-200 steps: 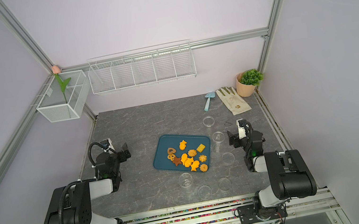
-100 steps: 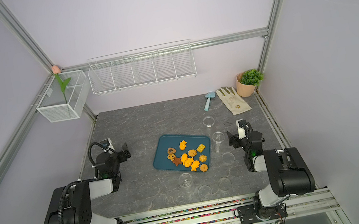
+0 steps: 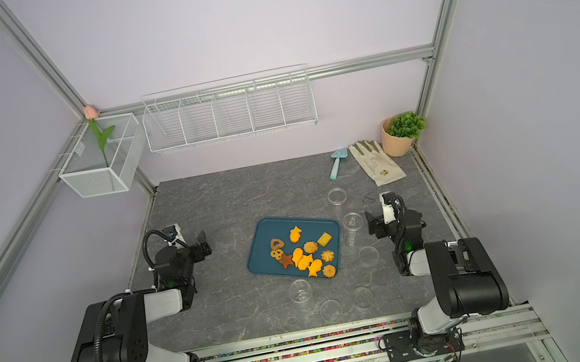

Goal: Pour the cookies out of the jar
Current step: Reset both arms

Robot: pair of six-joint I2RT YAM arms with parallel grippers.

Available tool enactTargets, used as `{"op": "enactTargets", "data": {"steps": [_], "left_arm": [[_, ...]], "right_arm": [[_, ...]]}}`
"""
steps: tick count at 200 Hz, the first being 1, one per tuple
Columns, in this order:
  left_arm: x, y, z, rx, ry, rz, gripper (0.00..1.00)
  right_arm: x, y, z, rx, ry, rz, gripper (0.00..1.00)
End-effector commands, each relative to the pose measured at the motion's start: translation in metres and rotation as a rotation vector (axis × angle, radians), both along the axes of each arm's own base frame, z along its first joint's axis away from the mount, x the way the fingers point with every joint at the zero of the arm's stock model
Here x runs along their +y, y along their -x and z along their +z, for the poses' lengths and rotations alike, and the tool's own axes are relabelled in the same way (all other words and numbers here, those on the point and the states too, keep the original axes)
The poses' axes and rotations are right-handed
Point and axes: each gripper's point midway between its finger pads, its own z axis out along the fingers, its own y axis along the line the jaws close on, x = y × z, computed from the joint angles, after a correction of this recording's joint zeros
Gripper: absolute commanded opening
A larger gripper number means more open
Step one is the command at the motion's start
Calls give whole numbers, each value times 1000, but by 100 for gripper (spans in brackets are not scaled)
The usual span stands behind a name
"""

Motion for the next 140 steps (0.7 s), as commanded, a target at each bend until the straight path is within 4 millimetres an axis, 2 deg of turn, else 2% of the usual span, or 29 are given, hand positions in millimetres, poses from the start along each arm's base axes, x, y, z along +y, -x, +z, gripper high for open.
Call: {"op": "enactTargets", "data": {"steps": [1, 81, 100, 140], "left_arm": [[3, 0, 0, -9, -17, 7, 99], [3, 0, 0, -8, -17, 6, 99], [3, 0, -1, -7, -17, 7, 99], [3, 0, -1, -7, -17, 7, 99]], "right_arm": [[2, -4, -2, 8, 36, 13, 88], [-9, -8, -5, 33, 33, -57, 88], [-20, -10, -6, 46, 33, -127, 88], [-20, -11, -6, 50, 38, -133, 88]]}}
